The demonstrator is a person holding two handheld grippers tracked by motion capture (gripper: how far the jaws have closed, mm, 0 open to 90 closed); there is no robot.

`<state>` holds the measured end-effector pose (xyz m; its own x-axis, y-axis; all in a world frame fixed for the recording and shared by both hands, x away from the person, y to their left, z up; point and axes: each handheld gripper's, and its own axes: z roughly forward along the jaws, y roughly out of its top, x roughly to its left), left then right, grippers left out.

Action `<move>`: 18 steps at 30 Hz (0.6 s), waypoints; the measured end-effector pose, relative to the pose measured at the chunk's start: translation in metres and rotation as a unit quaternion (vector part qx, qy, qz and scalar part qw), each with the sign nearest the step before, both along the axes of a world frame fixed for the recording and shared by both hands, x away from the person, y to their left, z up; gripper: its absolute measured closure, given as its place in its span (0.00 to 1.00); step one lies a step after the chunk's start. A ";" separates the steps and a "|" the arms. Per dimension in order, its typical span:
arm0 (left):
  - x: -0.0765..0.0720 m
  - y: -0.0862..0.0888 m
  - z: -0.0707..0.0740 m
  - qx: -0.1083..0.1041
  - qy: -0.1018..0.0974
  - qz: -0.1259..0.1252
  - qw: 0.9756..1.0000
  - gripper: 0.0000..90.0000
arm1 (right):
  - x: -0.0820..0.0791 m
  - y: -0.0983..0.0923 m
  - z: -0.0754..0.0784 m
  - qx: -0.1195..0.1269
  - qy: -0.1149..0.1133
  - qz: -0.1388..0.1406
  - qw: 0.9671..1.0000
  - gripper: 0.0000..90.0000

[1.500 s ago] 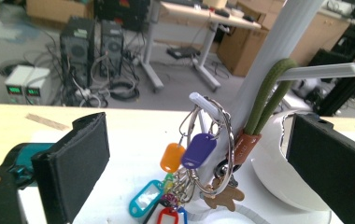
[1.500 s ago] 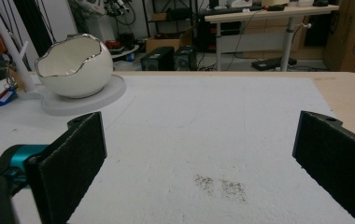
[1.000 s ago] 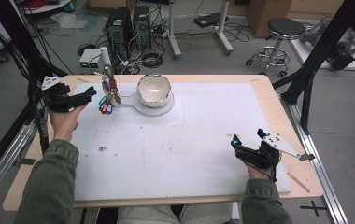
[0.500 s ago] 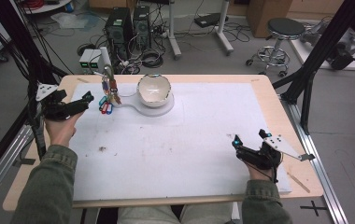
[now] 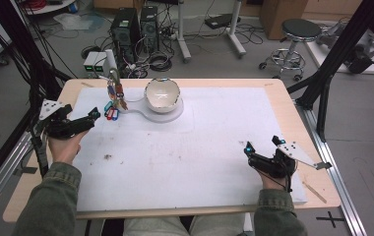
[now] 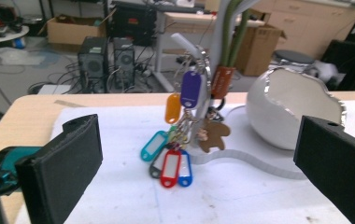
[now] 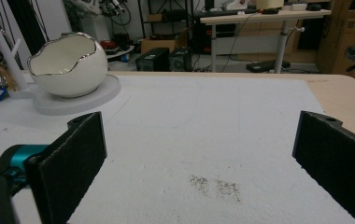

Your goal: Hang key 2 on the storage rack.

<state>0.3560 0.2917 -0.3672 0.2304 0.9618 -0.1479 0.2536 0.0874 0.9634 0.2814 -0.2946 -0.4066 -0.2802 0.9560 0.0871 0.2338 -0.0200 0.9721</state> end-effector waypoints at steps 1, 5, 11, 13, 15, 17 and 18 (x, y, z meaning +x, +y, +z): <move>-0.001 -0.001 -0.001 0.001 -0.002 -0.001 1.000 0.02 | 0.000 0.000 0.000 0.001 0.001 0.000 1.000 0.02; -0.008 -0.004 -0.004 0.006 -0.005 -0.006 1.000 0.02 | 0.000 0.000 0.000 -0.002 -0.001 -0.002 1.000 0.02; -0.018 -0.006 -0.014 0.017 -0.005 -0.007 1.000 0.02 | -0.002 -0.001 0.000 -0.002 0.001 -0.005 1.000 0.02; -0.022 -0.005 -0.018 0.016 -0.002 -0.003 1.000 0.02 | -0.002 -0.001 0.000 -0.001 0.001 -0.005 1.000 0.02; -0.027 -0.005 -0.023 0.010 -0.007 0.004 1.000 0.02 | -0.002 -0.001 0.000 -0.002 0.001 -0.005 1.000 0.02; -0.031 -0.004 -0.027 0.012 -0.012 0.015 1.000 0.02 | -0.002 -0.001 0.000 -0.003 0.001 -0.005 1.000 0.02; -0.033 -0.003 -0.029 0.014 -0.012 0.020 1.000 0.02 | -0.001 0.000 0.000 -0.002 -0.001 -0.005 1.000 0.02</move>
<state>0.3231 0.2887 -0.3961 0.1955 0.9739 -0.1150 0.2270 0.0692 0.9714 0.2801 -0.2950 -0.4066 -0.2699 0.9594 0.0825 0.2324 -0.0183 0.9725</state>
